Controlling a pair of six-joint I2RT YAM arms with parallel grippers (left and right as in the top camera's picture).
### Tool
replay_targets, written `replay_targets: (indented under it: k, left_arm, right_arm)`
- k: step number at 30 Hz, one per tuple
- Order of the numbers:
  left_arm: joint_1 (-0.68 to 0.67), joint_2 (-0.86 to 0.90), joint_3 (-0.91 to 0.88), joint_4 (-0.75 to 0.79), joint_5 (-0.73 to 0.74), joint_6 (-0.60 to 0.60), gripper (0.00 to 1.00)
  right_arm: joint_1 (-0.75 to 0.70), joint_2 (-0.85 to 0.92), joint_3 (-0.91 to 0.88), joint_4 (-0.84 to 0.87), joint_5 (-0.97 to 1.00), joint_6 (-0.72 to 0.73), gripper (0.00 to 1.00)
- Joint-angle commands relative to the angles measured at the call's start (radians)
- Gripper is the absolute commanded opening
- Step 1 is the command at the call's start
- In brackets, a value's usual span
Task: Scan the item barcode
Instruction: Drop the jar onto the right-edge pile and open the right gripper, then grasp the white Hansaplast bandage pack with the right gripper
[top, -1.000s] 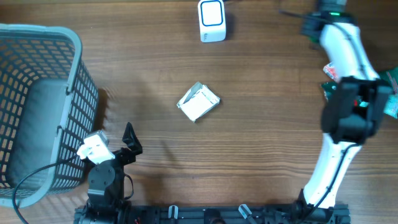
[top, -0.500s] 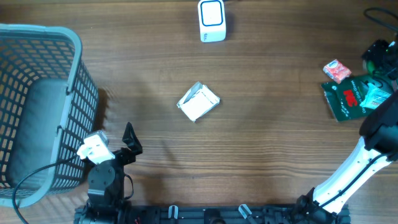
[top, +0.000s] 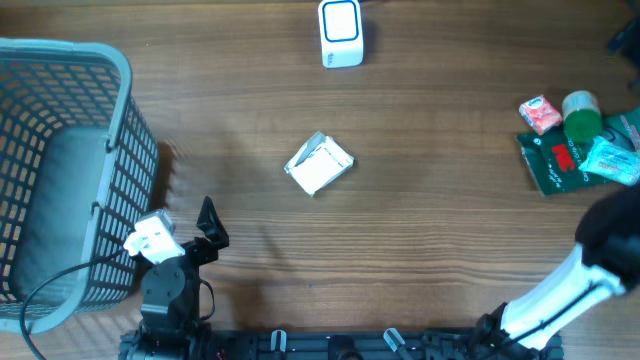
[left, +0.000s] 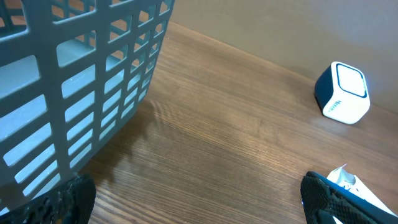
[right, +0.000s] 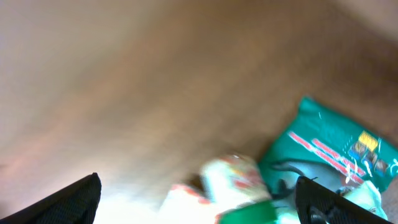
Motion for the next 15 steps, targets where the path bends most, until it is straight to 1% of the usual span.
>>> replay_targets:
  k: [1, 3, 4, 6, 9, 10, 12, 14, 15]
  left_arm:
    - [-0.001, -0.007, -0.002, 0.002, -0.006, -0.005, 1.0]
    - [-0.001, -0.007, -0.002, 0.002, -0.006, -0.005, 1.0]
    - [-0.001, -0.007, -0.002, 0.002, -0.006, -0.005, 1.0]
    - [-0.001, -0.007, -0.002, 0.002, -0.006, -0.005, 1.0]
    - [-0.001, -0.007, -0.002, 0.002, -0.006, -0.005, 1.0]
    - [-0.001, -0.007, -0.002, 0.002, -0.006, -0.005, 1.0]
    - [-0.001, -0.007, -0.002, 0.002, -0.006, -0.006, 1.0]
    - [-0.001, -0.007, -0.002, 0.002, -0.006, -0.006, 1.0]
    - [-0.001, -0.007, -0.002, 0.002, -0.006, -0.005, 1.0]
  right_arm:
    - [0.097, -0.189, 0.041, -0.084, -0.29, 0.058, 1.0]
    - [0.192, -0.207, 0.041, -0.2, -0.397, 0.059, 1.0]
    - [0.238, -0.206, 0.037, -0.253, -0.42, 0.063, 1.0]
    - [0.349, -0.192, 0.005, -0.366, -0.398, 0.158, 1.0]
    - [0.54, -0.158, -0.084, -0.451, -0.385, 0.34, 1.0]
    - [0.614, -0.143, -0.126, -0.452, -0.385, 0.405, 1.0]
    - [0.714, -0.127, -0.195, -0.404, -0.376, 0.437, 1.0]
    - [0.814, -0.105, -0.269, -0.326, -0.311, 0.484, 1.0]
    - [0.878, -0.083, -0.315, -0.282, -0.254, 0.568, 1.0]
